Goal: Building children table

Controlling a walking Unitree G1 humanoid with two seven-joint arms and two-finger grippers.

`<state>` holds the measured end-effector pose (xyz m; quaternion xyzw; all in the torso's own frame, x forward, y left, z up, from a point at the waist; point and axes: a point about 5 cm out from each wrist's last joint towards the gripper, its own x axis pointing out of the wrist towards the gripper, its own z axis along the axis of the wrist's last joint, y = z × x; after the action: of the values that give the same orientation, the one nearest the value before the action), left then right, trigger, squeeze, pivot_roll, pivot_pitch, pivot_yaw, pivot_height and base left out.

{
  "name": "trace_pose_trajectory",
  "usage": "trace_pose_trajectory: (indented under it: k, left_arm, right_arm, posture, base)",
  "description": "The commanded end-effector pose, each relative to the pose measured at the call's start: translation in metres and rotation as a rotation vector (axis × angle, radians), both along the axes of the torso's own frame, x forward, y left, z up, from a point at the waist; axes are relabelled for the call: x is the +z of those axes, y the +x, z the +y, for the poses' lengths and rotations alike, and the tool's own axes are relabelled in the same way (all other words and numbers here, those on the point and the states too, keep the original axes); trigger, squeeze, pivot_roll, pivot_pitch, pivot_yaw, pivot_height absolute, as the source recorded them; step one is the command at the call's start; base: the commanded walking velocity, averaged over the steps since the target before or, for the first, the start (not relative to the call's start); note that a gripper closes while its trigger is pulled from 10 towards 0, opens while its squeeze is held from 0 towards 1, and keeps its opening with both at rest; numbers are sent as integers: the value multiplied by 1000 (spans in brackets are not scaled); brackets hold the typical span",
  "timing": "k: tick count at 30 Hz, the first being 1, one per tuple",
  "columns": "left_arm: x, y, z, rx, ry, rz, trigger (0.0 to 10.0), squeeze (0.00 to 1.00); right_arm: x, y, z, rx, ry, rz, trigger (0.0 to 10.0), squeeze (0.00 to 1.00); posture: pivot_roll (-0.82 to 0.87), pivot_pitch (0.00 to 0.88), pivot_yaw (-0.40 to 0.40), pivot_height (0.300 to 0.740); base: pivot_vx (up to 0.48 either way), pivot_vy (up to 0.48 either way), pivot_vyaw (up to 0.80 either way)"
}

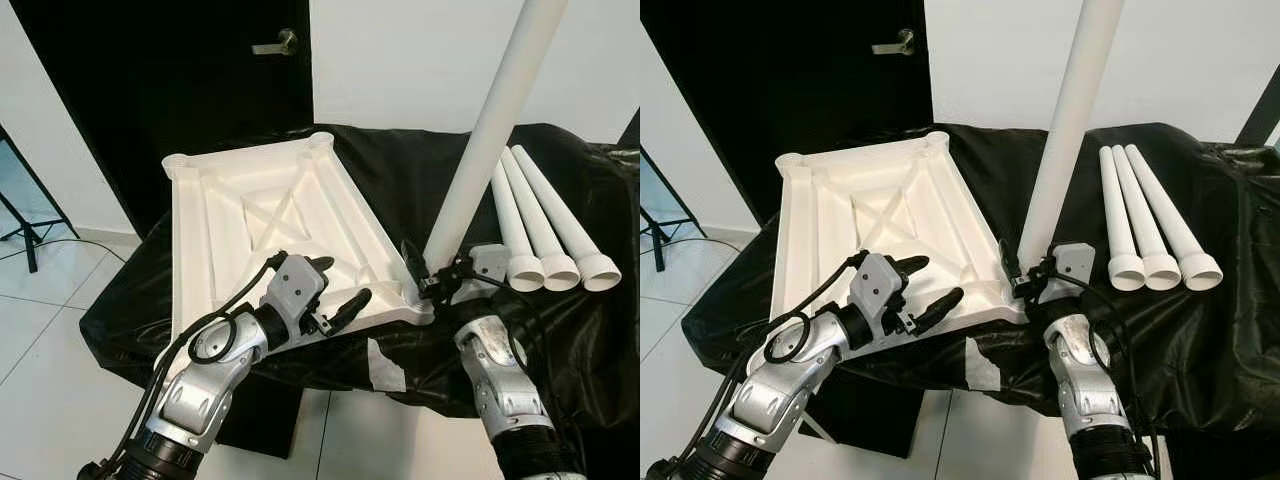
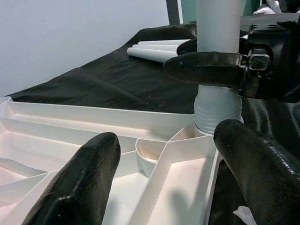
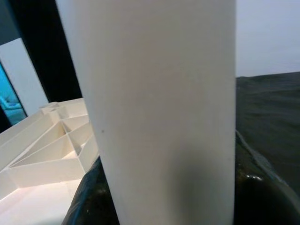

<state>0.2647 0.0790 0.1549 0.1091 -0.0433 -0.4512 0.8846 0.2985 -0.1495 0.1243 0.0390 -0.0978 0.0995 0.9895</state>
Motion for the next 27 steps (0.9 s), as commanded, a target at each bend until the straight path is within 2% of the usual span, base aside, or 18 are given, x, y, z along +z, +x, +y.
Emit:
trace_pose_trajectory:
  k: [1,4,8,9,15,18,26,27]
  left_arm:
    - [2,-2,0,-43,8,5,10000,0]
    - [2,-2,0,-43,8,4,10000,0]
    - [2,-2,1,-43,6,3,10000,0]
    - [2,-3,1,-43,5,4,10000,0]
    - [2,-4,0,-46,4,5,10000,0]
    - [1,-6,-1,-63,7,10,10000,0]
    - [-1,-9,-2,-86,27,12,10000,0]
    - [-3,-11,-3,-104,50,23,10000,0]
  right_arm:
    - [-27,-4,-1,-52,13,145,10000,0]
    - [-26,-5,1,-54,-11,127,10000,0]
    - [-26,-10,5,-115,-10,117,10000,0]
    - [-25,-11,5,-178,-17,115,10000,0]
    - [-24,-12,2,-270,-18,119,10000,0]
    - [-24,-15,2,-362,-12,117,10000,0]
    - [-24,-18,0,-423,-13,110,10000,0]
    - [-24,-18,-1,-435,-14,112,10000,0]
  posture:
    - [46,0,38,740]
    - [47,0,38,740]
    - [49,0,35,740]
    - [49,0,35,740]
    - [51,0,34,740]
    - [52,0,37,740]
    - [49,0,39,740]
    - [46,0,42,740]
  base:
    - [0,0,0]
    - [0,0,0]
    - [0,0,0]
    - [0,0,0]
    - [0,0,0]
    - [0,0,0]
    - [0,0,0]
    - [0,0,0]
